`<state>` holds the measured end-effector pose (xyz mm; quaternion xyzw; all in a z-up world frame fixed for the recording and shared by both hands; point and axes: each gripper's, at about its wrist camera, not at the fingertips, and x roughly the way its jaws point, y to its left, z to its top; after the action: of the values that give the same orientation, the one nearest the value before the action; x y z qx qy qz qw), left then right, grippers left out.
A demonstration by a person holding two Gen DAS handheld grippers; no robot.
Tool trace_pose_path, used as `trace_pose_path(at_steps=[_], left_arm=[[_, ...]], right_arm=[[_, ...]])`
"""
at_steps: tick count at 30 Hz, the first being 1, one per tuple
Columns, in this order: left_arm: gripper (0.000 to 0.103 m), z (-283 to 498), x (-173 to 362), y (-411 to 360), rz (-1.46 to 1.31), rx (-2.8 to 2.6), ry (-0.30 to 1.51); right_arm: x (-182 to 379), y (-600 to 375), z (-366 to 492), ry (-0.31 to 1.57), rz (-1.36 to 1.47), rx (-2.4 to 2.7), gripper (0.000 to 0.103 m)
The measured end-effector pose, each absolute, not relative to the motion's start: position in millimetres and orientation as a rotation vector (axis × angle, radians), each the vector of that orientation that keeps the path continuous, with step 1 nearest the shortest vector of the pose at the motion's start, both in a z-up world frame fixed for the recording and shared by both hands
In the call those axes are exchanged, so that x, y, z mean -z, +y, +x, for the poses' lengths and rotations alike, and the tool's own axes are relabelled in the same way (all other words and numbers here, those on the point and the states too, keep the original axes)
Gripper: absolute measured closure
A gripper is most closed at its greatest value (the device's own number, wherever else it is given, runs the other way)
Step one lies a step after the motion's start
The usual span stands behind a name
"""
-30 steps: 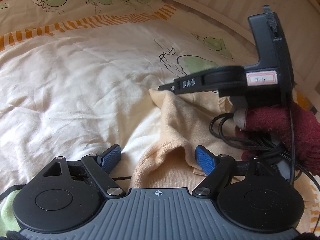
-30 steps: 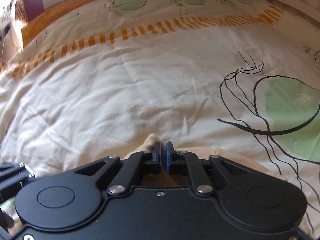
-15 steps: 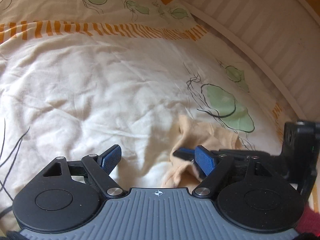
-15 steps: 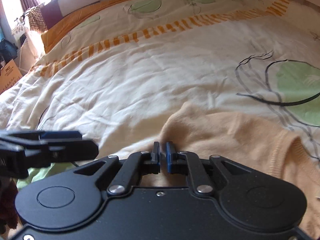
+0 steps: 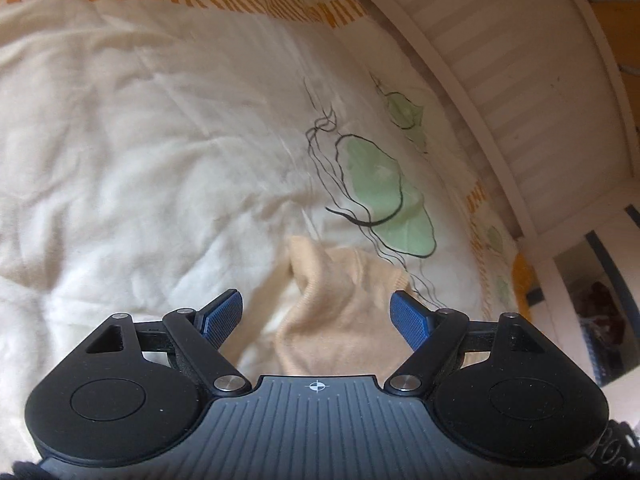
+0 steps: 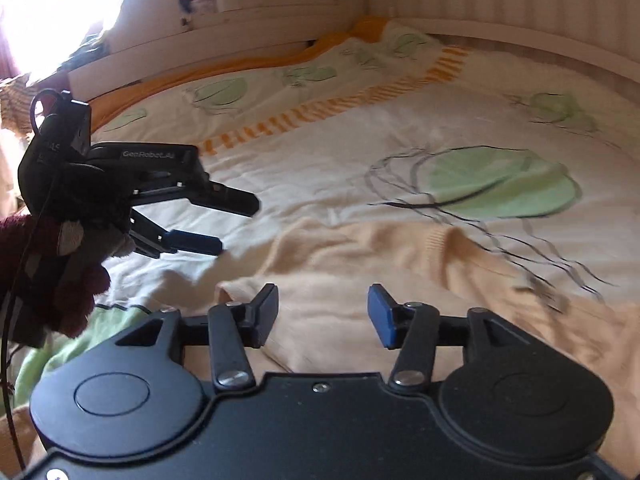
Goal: Fold small clothes
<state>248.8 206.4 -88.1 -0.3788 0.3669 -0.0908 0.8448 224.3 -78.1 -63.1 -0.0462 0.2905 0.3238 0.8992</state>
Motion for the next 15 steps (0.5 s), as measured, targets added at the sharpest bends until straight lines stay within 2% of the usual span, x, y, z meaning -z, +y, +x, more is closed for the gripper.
trace_pose_path(at_steps=[1, 3, 8, 15], left_arm=[[0.023, 251.3, 90.5, 203.9, -0.808, 0.225, 0.784], [0.023, 254.3, 92.9, 196.3, -0.790, 0.266, 0.806], [0.023, 265.5, 96.8, 184.7, -0.720, 0.259, 0.864], [0.024, 318.3, 99.8, 179.2, -0.680, 0.324, 0.980]], right_arm=[[60.9, -97.2, 216.6, 0.604, -0.084, -0.625, 0.030], [61.1, -129.7, 204.3, 0.624, -0.054, -0.562, 0.025], [66.6, -192.5, 182.7, 0.666, 0.029, -0.428, 0.024], [84.2, -225.5, 167.6, 0.652, 0.176, -0.378, 0.024]])
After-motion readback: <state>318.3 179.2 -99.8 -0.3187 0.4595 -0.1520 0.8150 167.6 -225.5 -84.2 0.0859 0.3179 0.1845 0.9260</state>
